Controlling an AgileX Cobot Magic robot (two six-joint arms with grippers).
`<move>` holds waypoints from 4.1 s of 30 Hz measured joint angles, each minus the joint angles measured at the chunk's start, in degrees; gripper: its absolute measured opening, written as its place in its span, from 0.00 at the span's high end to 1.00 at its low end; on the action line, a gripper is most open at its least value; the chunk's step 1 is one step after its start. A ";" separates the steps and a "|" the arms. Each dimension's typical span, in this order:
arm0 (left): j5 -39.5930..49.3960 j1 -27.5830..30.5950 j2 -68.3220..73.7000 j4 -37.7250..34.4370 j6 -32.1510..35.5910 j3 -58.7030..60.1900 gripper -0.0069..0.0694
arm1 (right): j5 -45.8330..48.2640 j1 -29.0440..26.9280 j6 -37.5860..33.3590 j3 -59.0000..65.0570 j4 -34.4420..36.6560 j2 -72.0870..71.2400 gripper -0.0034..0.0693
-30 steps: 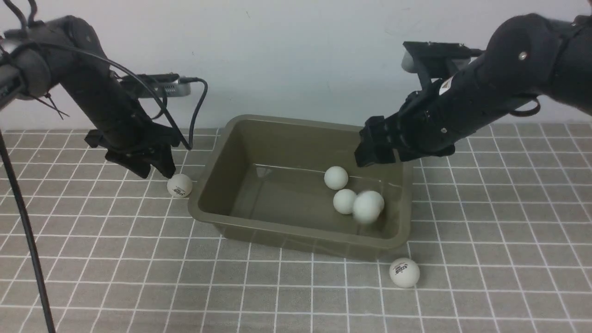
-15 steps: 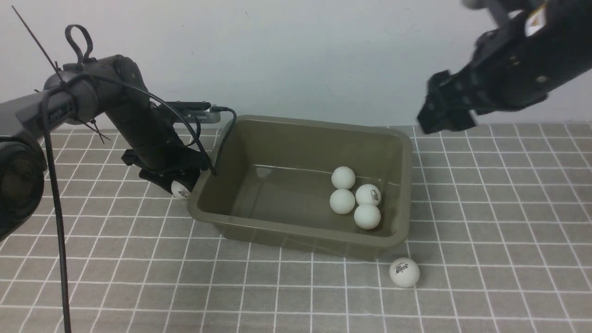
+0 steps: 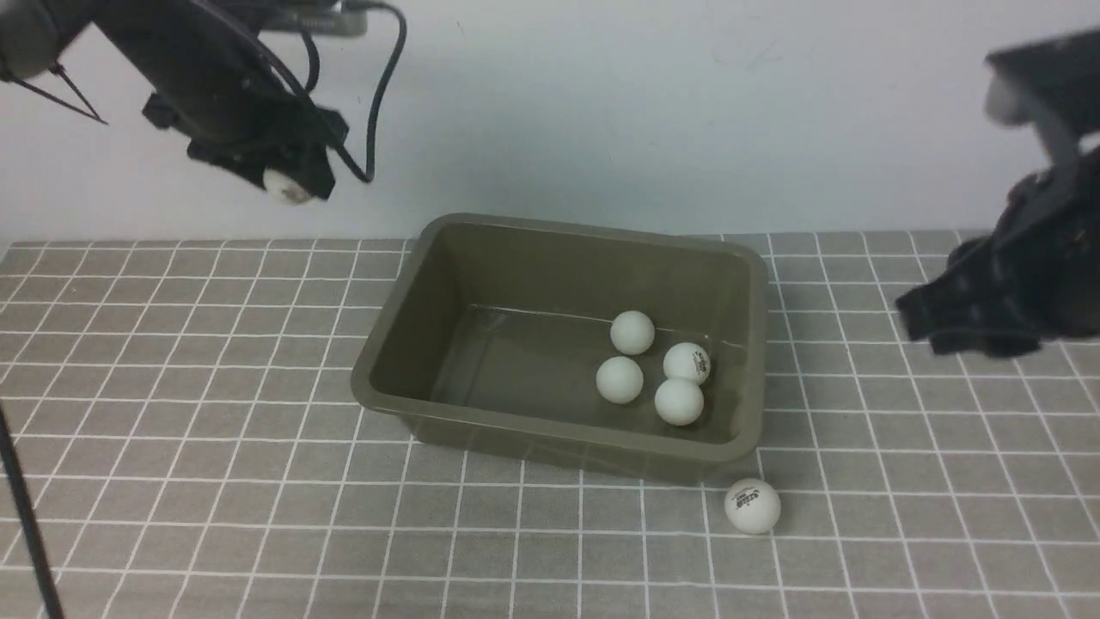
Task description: Put the table tennis balls into the box on the grey coffee tablecloth.
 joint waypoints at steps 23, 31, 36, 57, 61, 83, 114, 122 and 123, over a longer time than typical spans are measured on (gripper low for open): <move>0.37 -14.35 5.86 6.44 -3.73 -0.02 0.28 | -34.79 2.09 -11.56 15.49 21.73 27.00 0.13; 0.85 -12.75 -8.35 8.87 -5.06 0.05 0.89 | -30.23 2.04 -13.00 15.42 21.07 25.71 0.45; 1.32 -10.45 -18.15 9.21 -5.57 0.27 0.92 | -19.70 2.09 -13.07 15.54 20.74 13.31 0.45; -11.49 -8.85 -67.44 3.52 -6.52 61.04 0.92 | -7.69 5.06 -14.71 -25.60 21.95 30.24 0.18; -11.87 -8.85 -73.37 3.52 -6.52 66.15 0.92 | -2.29 5.06 -14.95 -31.26 20.77 32.64 0.06; -23.06 -8.85 -75.93 3.36 -6.54 66.77 0.92 | -32.79 5.22 -4.43 19.64 1.07 -49.60 0.97; -38.25 -8.78 -102.48 2.02 -9.52 77.35 0.92 | -54.89 5.22 6.33 46.61 -22.42 -76.13 0.97; -41.56 -8.49 -103.35 5.84 -8.43 84.31 0.92 | -54.89 5.22 6.33 46.61 -22.48 -76.13 0.97; -42.67 -7.97 -104.22 6.66 -8.59 86.76 0.92 | -54.89 5.22 6.33 46.61 -22.48 -76.13 0.97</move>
